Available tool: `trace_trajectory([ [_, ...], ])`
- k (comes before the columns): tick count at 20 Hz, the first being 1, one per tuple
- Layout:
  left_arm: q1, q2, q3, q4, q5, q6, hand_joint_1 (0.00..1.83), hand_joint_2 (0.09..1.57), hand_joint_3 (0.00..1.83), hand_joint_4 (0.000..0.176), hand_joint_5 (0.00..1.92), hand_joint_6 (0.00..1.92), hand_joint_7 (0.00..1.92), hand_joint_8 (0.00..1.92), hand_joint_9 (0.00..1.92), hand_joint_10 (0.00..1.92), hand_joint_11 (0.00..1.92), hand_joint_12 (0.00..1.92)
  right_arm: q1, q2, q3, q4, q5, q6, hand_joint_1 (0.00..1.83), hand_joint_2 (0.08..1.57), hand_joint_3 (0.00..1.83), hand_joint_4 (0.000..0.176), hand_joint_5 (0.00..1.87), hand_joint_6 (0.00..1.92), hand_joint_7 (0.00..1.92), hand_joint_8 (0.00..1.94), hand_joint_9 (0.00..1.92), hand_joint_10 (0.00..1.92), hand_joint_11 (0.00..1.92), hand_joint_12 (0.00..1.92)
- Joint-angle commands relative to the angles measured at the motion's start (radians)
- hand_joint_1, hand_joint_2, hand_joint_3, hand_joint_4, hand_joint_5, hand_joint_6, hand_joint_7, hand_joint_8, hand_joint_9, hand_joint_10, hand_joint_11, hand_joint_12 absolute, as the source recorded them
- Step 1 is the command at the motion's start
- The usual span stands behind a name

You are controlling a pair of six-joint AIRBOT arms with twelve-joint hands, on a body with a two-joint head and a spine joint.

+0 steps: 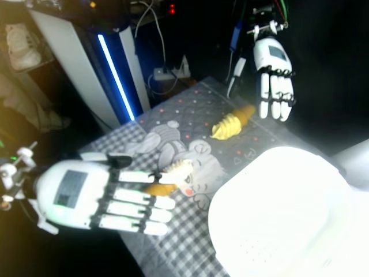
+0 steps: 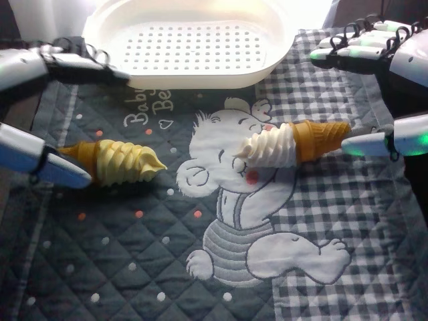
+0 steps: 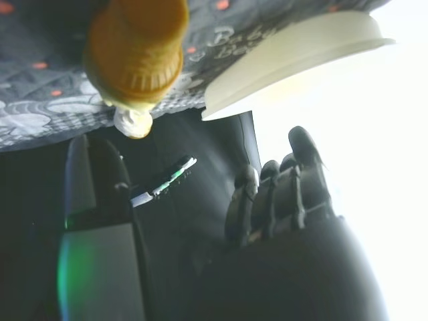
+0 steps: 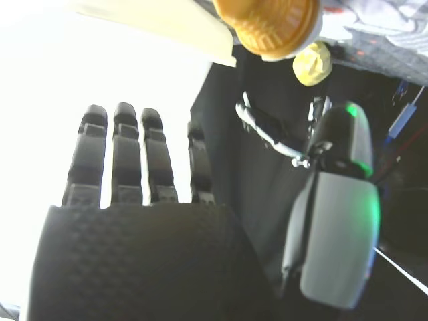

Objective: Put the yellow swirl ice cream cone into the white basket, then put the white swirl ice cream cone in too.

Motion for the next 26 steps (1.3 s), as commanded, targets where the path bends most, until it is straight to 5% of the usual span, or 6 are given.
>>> trace_trajectory([
  [1,-0.021,-0.017,0.010,-0.004,-0.071,-0.003,0.82,0.75,0.00,0.051,0.36,0.00,0.31,0.00,0.35,0.00,0.07,0.70,0.013,0.001,0.002,0.041,0.111,0.001,0.66,1.02,0.00,0.024,0.24,0.00,0.17,0.00,0.18,0.01,0.05,0.58],
  [11,-0.048,-0.143,0.109,0.096,0.167,-0.003,0.81,0.77,0.00,0.017,0.37,0.00,0.42,0.00,0.46,0.00,0.26,0.61,0.013,0.001,0.005,0.052,0.120,0.001,0.75,1.03,0.00,0.013,0.23,0.00,0.18,0.01,0.17,0.00,0.00,0.55],
  [16,-0.044,-0.163,0.122,0.101,0.190,-0.003,1.05,0.94,0.00,0.000,0.86,0.02,0.94,0.02,0.94,0.08,0.52,0.92,0.013,0.001,0.007,0.053,0.120,0.001,0.74,1.05,0.00,0.051,0.22,0.00,0.18,0.00,0.16,0.00,0.00,0.51],
  [17,-0.043,-0.164,0.122,0.101,0.187,-0.003,1.21,1.01,0.01,0.009,1.12,0.48,1.12,0.57,1.05,0.12,0.55,1.07,0.013,0.001,0.007,0.053,0.120,0.001,0.76,1.04,0.00,0.046,0.22,0.00,0.19,0.00,0.16,0.00,0.00,0.50],
  [22,-0.042,-0.165,0.136,0.047,0.131,-0.004,1.28,1.09,0.00,0.000,1.13,0.48,1.00,1.22,0.96,1.27,0.74,1.61,0.013,0.000,0.009,0.056,0.120,0.001,0.74,1.06,0.01,0.045,0.23,0.00,0.21,0.01,0.18,0.00,0.01,0.52],
  [26,-0.076,-0.144,0.140,-0.011,0.027,-0.004,1.27,1.08,0.00,0.000,1.16,0.48,0.98,1.18,0.85,1.31,0.60,1.63,0.013,-0.001,0.011,0.056,0.120,0.001,0.71,1.06,0.01,0.031,0.24,0.00,0.23,0.01,0.21,0.01,0.04,0.53],
])
